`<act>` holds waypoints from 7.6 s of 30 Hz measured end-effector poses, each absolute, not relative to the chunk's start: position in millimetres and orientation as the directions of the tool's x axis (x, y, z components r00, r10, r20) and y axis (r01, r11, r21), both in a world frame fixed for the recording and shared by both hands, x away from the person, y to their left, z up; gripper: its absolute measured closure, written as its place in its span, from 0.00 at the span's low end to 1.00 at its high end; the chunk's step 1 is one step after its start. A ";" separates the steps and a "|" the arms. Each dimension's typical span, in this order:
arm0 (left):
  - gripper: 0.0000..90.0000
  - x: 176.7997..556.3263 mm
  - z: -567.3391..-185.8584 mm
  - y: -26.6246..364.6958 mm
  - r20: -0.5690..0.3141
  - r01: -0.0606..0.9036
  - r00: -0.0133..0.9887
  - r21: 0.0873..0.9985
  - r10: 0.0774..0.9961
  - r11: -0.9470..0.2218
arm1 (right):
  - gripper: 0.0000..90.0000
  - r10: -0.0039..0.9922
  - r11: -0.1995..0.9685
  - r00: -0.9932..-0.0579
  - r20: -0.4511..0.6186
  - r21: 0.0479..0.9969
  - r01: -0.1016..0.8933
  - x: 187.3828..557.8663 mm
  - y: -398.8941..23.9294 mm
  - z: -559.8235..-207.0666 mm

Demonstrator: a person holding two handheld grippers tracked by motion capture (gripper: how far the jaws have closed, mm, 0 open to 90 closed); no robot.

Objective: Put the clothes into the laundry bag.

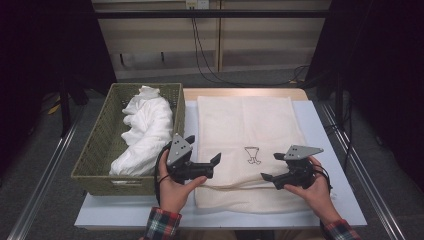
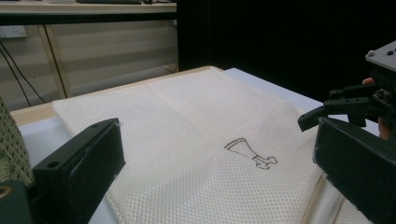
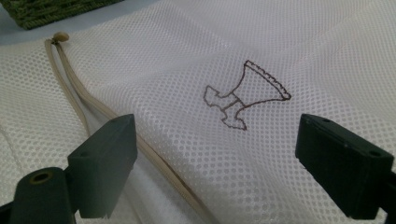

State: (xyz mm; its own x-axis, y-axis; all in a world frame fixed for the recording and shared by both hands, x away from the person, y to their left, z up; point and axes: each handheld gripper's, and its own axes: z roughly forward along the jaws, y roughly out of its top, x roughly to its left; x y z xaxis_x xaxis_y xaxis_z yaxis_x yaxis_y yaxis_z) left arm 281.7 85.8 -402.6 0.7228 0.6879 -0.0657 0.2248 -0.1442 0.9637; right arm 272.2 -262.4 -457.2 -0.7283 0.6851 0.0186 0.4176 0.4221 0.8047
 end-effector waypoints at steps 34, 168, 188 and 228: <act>0.02 280.3 -409.1 74.9 -0.066 0.246 0.724 0.955 0.686 -0.168 | 0.42 0.591 0.554 -0.806 -0.041 0.746 0.369 274.6 -244.4 -486.2; 0.03 276.0 -413.4 62.1 -0.062 0.250 0.754 0.948 0.654 -0.198 | 0.98 0.602 0.484 -0.797 -0.040 0.813 0.324 324.4 -215.9 -395.7; 0.03 269.7 -412.2 68.7 -0.063 0.251 0.745 0.949 0.664 -0.191 | 0.98 0.578 0.545 -0.809 -0.108 0.788 0.285 335.2 -208.7 -373.5; 0.03 273.7 -419.6 66.6 -0.085 0.292 0.747 0.933 0.660 -0.210 | 0.98 0.570 0.553 -0.812 -0.128 0.790 0.264 362.7 -213.3 -344.8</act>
